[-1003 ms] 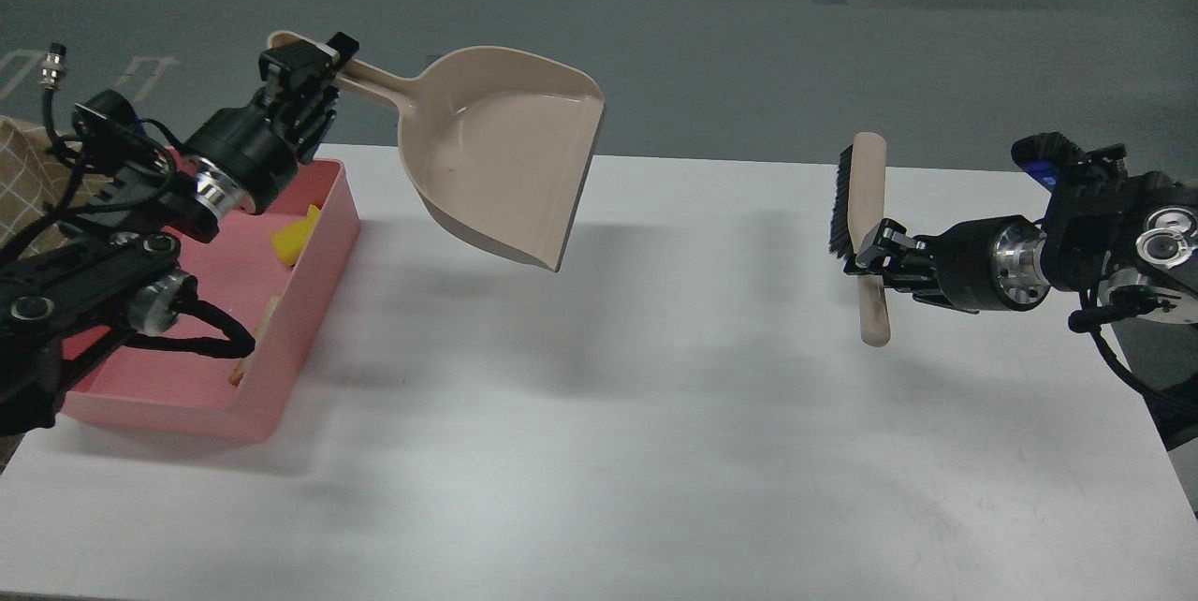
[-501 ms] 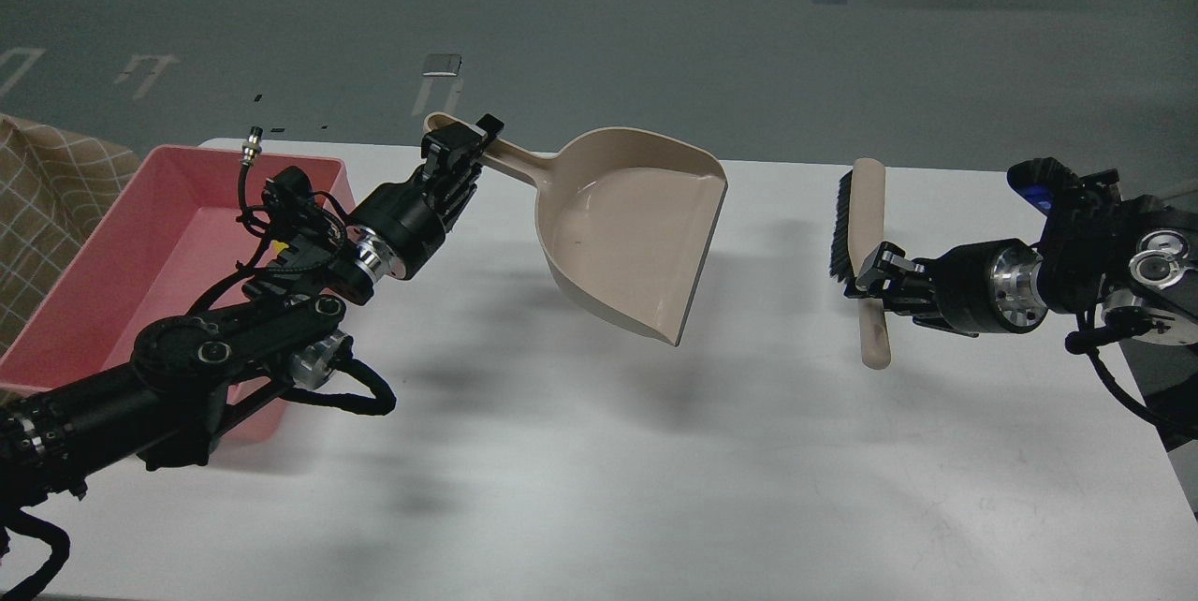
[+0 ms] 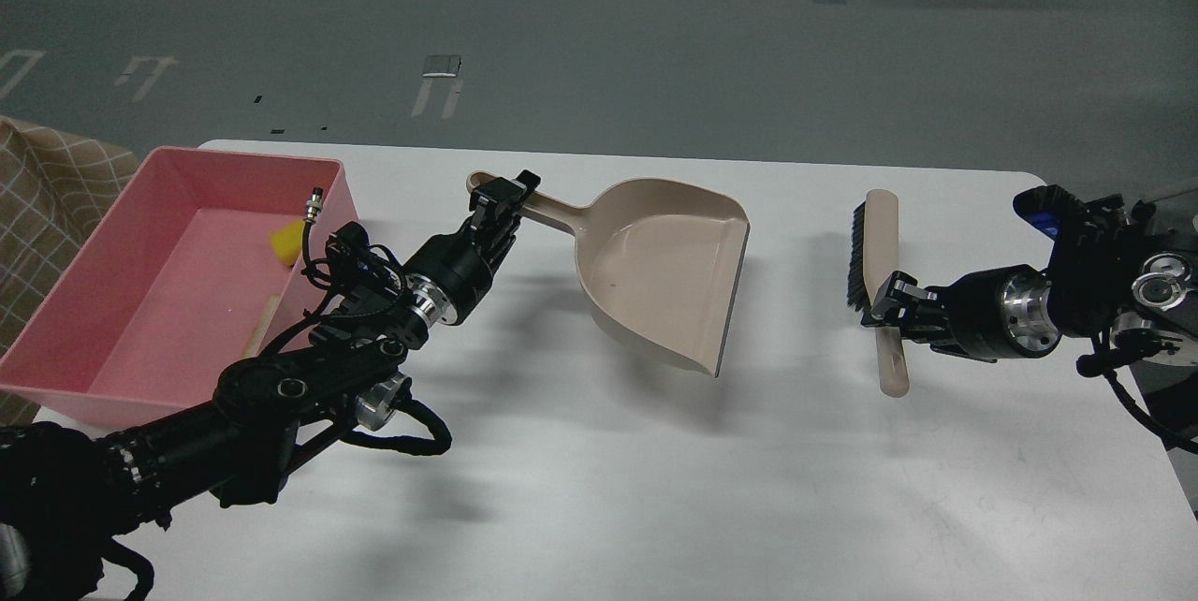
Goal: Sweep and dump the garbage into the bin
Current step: 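Carry the empty dustpan with the left gripper back onto the table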
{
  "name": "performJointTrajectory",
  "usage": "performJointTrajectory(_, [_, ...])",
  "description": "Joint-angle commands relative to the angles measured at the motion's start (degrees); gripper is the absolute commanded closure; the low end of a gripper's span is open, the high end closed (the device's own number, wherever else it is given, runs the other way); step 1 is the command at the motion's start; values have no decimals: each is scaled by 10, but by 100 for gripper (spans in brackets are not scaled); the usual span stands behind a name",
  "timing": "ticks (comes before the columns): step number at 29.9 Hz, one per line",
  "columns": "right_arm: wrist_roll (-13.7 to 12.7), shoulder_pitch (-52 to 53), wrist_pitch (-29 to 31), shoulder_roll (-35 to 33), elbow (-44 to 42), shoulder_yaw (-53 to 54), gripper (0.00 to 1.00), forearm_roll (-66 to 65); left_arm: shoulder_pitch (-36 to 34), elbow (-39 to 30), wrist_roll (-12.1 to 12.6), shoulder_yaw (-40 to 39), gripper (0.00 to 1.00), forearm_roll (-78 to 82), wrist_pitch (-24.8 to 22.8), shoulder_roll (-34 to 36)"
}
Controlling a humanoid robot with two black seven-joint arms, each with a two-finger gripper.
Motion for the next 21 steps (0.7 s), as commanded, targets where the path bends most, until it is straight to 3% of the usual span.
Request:
performJointTrajectory(1, [0, 1, 0, -2, -1, -1, 98, 0, 1, 27, 0, -2, 100, -2, 0, -17])
performJointTrajectory(21, [-1, -2, 0, 0, -4, -1, 94, -1, 14, 79, 0, -4, 100, -2, 11, -45])
